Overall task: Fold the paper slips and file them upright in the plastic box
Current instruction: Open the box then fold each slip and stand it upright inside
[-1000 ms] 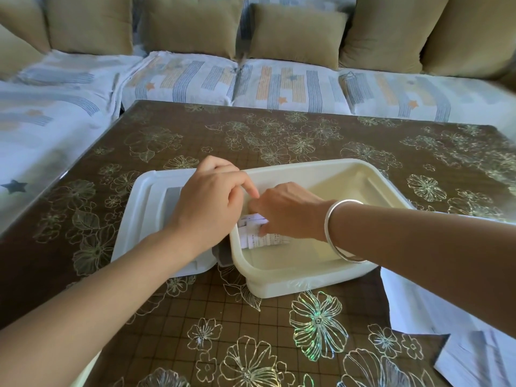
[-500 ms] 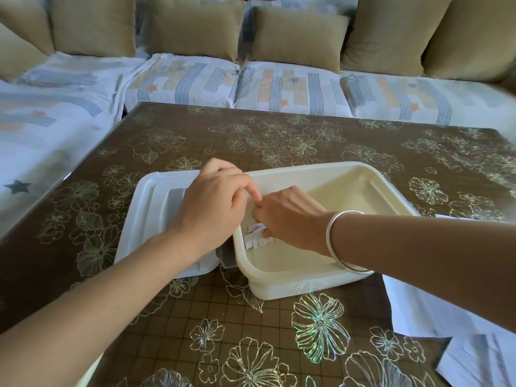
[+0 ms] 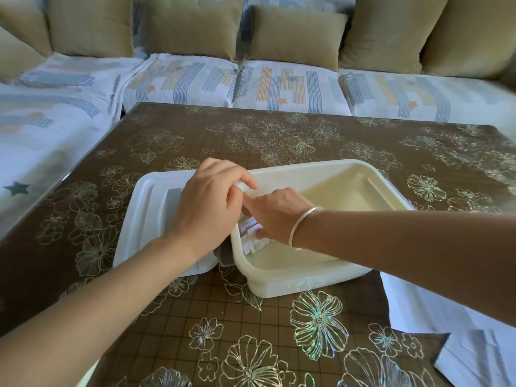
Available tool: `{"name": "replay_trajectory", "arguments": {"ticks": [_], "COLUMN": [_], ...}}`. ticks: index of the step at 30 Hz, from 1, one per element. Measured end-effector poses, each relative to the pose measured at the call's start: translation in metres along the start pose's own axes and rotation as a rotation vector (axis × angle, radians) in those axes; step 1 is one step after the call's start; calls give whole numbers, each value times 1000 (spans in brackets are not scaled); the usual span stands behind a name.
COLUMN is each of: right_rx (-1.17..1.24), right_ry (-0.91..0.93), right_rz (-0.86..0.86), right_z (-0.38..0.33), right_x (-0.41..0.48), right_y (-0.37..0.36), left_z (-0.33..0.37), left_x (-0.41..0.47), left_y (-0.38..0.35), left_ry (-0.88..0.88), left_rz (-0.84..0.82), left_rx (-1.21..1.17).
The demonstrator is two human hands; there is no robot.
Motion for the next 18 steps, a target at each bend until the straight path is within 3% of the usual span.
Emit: {"name": "replay_trajectory", "arguments": {"ticks": [6,12,15,18], "right_rx": [-184,-454,-350,-126], "right_ry": [27,204,175,36], "right_rz": [73,121,139,-73], "right_z": [-3,-10,-6,5], "right_x": [0,-7,-5,4], "right_y": [2,-6,-5,0], "left_z": [1,3,2,0], "left_x": [0,0,0,2], "left_y": [1,2,1,0], "left_ry": [-22,-26,-26,-17], "left_rz": [26,35,33,26], "left_rx": [-24,-35,-23,-25]}}
Point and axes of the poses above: each hand's wrist, its own x-axis towards the middle knuckle, its own y-axis out of the back of the hand, z = x × y, the point moved 4 cm from there along x, towards the middle knuckle, and after that the axes turned 12 degrees about z, right-handed, at the moved point
